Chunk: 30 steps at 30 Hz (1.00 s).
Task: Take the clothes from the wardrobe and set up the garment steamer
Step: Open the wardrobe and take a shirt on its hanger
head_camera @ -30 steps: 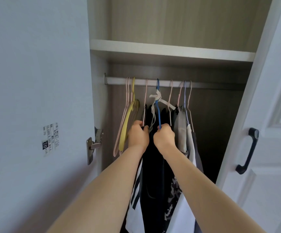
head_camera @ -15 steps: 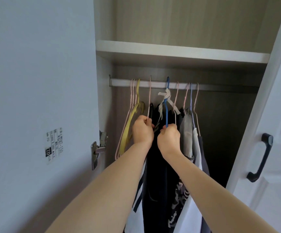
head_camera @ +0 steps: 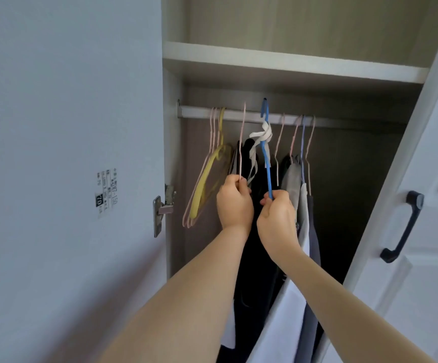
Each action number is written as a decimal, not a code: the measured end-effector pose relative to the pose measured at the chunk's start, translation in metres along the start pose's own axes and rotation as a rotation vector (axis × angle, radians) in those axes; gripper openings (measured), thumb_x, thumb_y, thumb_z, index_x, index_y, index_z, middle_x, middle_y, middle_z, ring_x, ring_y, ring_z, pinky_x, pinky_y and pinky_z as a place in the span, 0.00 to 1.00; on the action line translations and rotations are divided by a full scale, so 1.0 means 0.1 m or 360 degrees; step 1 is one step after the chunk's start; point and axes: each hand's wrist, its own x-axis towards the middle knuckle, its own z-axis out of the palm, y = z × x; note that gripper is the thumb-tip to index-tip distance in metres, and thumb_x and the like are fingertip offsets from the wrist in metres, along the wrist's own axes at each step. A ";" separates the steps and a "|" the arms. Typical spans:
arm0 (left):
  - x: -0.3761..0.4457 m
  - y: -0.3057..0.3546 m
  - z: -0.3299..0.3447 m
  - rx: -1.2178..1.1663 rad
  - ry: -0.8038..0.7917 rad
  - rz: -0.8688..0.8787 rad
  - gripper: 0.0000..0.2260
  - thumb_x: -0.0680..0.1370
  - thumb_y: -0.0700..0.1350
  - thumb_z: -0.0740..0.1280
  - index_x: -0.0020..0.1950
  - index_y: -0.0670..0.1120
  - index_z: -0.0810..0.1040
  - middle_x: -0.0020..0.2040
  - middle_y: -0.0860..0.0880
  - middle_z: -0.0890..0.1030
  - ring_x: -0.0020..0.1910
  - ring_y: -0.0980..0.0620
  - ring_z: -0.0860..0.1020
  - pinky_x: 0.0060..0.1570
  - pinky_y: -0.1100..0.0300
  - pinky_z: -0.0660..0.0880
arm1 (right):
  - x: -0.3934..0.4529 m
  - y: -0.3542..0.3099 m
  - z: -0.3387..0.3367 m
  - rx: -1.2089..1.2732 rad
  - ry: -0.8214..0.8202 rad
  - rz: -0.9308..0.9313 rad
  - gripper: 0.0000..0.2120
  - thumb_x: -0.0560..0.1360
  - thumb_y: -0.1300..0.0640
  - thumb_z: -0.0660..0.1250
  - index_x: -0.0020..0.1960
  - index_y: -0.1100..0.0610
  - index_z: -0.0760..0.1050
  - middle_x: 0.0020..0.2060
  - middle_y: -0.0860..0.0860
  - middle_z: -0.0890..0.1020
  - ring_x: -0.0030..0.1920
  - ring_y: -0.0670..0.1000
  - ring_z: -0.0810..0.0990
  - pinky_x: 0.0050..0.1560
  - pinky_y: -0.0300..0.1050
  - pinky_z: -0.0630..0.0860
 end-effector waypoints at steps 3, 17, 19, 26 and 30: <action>-0.21 0.02 -0.08 -0.0060 -0.0004 -0.0071 0.07 0.81 0.41 0.61 0.48 0.43 0.78 0.39 0.50 0.81 0.37 0.56 0.77 0.35 0.69 0.68 | -0.12 0.02 -0.11 -0.0063 -0.0098 0.0067 0.07 0.80 0.65 0.55 0.55 0.58 0.68 0.52 0.53 0.75 0.44 0.45 0.72 0.36 0.32 0.70; -1.37 0.47 -0.94 -0.0491 -0.0214 -0.0255 0.06 0.81 0.45 0.62 0.51 0.47 0.79 0.43 0.51 0.83 0.44 0.57 0.81 0.50 0.62 0.76 | -1.27 -0.42 -0.76 0.0014 -0.0126 0.0258 0.07 0.82 0.60 0.55 0.57 0.52 0.69 0.47 0.46 0.76 0.35 0.44 0.72 0.27 0.32 0.67; -1.50 0.60 -1.11 -0.0528 -0.0257 -0.0253 0.07 0.81 0.45 0.62 0.52 0.46 0.79 0.43 0.50 0.83 0.44 0.57 0.81 0.48 0.65 0.76 | -1.47 -0.54 -0.88 0.0049 -0.0124 0.0265 0.07 0.82 0.60 0.54 0.55 0.51 0.68 0.47 0.46 0.76 0.34 0.44 0.72 0.25 0.31 0.68; -1.92 1.03 -1.70 -0.0578 -0.0342 -0.0283 0.07 0.81 0.46 0.62 0.51 0.45 0.79 0.43 0.50 0.84 0.44 0.58 0.81 0.45 0.73 0.74 | -2.16 -1.00 -1.24 0.0127 -0.0108 0.0336 0.07 0.82 0.60 0.54 0.54 0.52 0.70 0.44 0.46 0.77 0.34 0.45 0.72 0.26 0.30 0.68; -2.19 1.27 -2.02 -0.0601 -0.0366 -0.0306 0.07 0.81 0.46 0.62 0.51 0.46 0.79 0.43 0.51 0.84 0.45 0.58 0.81 0.48 0.67 0.75 | -2.54 -1.29 -1.43 0.0132 -0.0061 0.0342 0.07 0.82 0.60 0.55 0.54 0.53 0.71 0.45 0.46 0.78 0.37 0.46 0.75 0.31 0.27 0.70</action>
